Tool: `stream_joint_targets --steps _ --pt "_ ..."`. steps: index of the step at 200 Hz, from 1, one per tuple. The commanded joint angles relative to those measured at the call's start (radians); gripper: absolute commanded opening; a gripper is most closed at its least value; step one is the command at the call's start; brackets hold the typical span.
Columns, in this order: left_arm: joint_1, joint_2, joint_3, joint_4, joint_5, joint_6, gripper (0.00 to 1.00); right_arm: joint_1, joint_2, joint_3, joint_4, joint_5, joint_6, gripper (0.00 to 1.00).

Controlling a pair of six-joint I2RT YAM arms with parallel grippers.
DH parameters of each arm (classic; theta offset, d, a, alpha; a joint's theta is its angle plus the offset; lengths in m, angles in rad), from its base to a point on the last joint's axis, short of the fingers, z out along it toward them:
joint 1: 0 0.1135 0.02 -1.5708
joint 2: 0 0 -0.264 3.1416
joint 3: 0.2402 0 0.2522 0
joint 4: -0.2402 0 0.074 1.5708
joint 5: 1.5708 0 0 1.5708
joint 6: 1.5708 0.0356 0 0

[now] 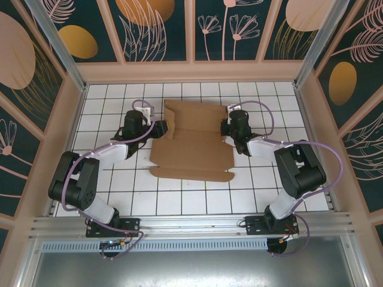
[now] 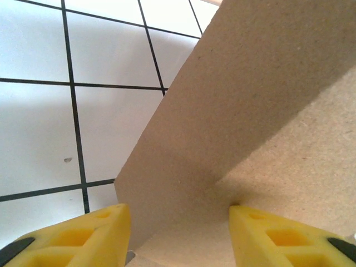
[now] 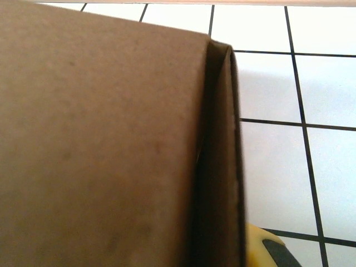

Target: Fold the paper box

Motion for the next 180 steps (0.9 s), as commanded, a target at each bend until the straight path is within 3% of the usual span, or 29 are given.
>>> stream_joint_targets --steps 1,63,97,180 --pt "-0.008 0.021 0.048 0.021 0.014 0.103 0.52 0.035 -0.017 -0.013 -0.010 -0.034 -0.054 0.00" --pt "-0.009 0.065 0.099 0.002 -0.035 0.226 0.56 0.070 -0.032 -0.014 -0.019 -0.027 -0.075 0.00" --pt "-0.009 0.084 0.109 0.020 -0.086 0.273 0.56 0.106 -0.034 -0.038 0.009 0.056 -0.142 0.00" --pt "-0.011 0.106 0.071 0.081 -0.059 0.350 0.63 0.138 -0.029 -0.065 0.039 0.084 -0.164 0.00"
